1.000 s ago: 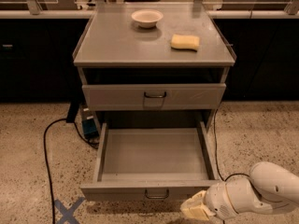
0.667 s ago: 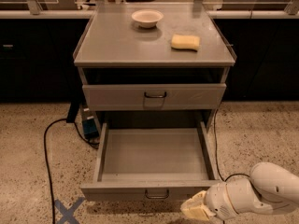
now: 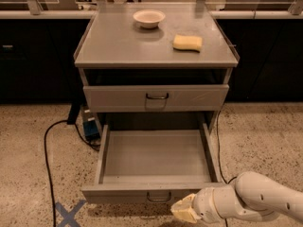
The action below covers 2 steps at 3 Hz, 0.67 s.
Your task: Close middle drawer
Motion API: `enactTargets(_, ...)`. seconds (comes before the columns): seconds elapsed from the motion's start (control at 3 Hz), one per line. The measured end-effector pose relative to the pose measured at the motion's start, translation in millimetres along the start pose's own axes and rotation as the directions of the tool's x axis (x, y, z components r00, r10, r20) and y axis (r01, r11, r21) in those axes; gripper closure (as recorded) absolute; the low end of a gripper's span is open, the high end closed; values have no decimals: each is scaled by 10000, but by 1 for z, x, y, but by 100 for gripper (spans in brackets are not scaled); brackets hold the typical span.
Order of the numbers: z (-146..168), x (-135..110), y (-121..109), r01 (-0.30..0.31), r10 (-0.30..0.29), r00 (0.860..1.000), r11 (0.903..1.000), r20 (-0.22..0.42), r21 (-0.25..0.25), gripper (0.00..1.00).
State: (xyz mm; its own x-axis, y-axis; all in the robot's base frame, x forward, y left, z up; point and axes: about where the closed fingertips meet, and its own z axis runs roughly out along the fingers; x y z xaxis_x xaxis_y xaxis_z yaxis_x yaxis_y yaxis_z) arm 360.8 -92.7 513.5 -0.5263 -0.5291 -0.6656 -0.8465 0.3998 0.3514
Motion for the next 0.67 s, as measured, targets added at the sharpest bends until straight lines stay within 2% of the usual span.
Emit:
enactTargets(0.33, 31, -4, -11, 32, -29, 9978, 10000, 659, -39, 100)
enactTargets(0.67, 31, -4, -11, 32, -29, 9978, 10000, 659, -38, 100)
